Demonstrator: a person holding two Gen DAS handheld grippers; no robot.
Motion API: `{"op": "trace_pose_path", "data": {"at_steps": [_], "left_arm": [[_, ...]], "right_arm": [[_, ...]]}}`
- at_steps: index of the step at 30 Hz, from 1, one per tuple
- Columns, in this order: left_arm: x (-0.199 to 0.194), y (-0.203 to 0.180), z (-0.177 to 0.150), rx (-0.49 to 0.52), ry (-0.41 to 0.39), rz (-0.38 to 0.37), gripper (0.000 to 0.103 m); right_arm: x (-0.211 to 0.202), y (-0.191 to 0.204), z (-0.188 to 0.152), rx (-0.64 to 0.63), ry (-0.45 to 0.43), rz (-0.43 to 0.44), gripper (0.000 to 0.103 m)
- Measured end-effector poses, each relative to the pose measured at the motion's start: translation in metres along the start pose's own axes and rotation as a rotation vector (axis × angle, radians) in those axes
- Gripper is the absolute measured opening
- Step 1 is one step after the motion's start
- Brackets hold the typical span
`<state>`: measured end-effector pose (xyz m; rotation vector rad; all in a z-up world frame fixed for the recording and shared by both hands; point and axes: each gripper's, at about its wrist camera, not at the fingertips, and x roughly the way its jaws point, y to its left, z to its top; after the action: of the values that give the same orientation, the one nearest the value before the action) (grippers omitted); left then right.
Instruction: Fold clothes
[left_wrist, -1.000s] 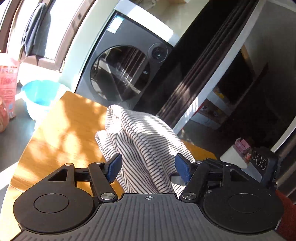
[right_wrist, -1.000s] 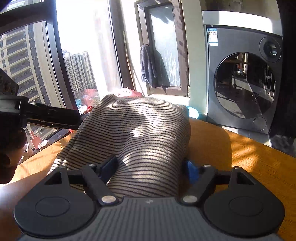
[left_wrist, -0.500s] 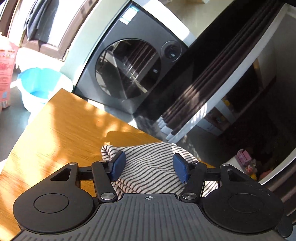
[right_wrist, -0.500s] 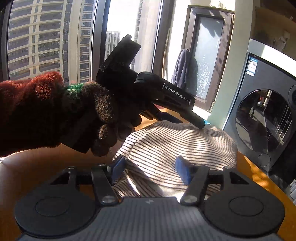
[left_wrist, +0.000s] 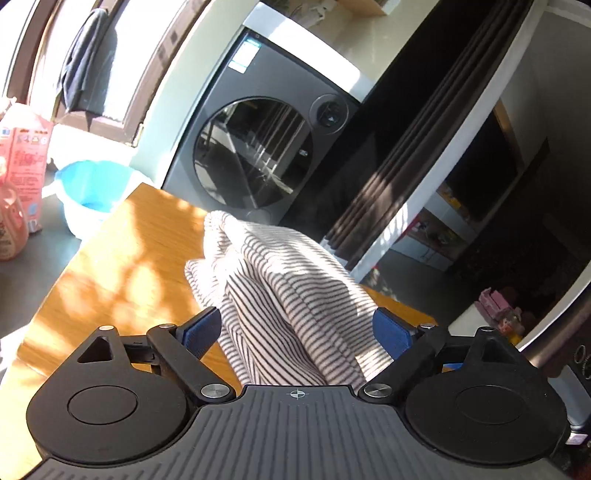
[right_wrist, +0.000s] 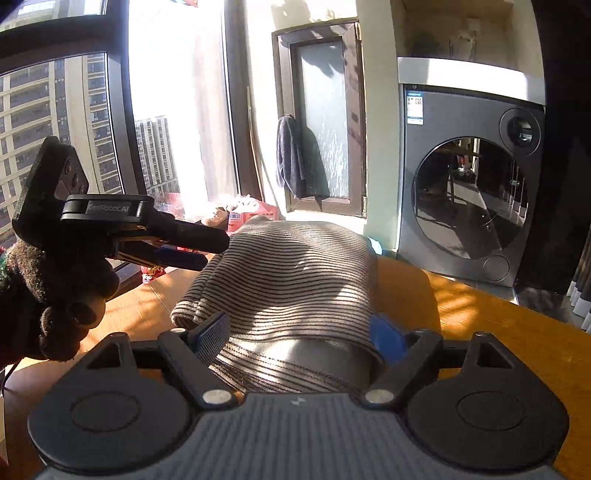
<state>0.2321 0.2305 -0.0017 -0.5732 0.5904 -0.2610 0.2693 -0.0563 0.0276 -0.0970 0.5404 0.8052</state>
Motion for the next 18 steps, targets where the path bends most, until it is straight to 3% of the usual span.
{"op": "trace_pose_path", "data": {"at_steps": [2,3,5,6,9,12,16,18], "left_arm": [[0.002,-0.004,-0.017,-0.012,0.068,-0.04,0.082],[0.005,-0.005,-0.023,0.004,0.088,-0.028,0.079],[0.011,-0.002,-0.026,0.037,0.093,0.025,0.063],[0.014,0.001,-0.026,0.048,0.091,0.053,0.06],[0.013,0.012,-0.018,0.044,0.065,0.135,0.063],[0.015,0.02,-0.016,0.029,0.075,0.16,0.069],[0.013,0.011,-0.026,0.076,0.051,0.198,0.073],[0.009,0.003,-0.032,0.08,0.038,0.231,0.073]], "right_arm": [[0.008,-0.023,-0.005,0.12,0.043,-0.005,0.079],[0.015,-0.029,-0.01,0.165,0.071,0.008,0.071],[0.032,-0.027,-0.012,0.182,0.099,0.021,0.055],[0.04,-0.025,-0.012,0.186,0.111,0.027,0.055],[0.051,-0.002,-0.009,0.066,0.083,0.023,0.055],[0.066,0.005,-0.01,-0.023,0.085,-0.014,0.055],[0.068,-0.006,-0.012,0.019,0.093,-0.027,0.057],[0.065,-0.01,-0.013,0.036,0.103,-0.058,0.07]]}}
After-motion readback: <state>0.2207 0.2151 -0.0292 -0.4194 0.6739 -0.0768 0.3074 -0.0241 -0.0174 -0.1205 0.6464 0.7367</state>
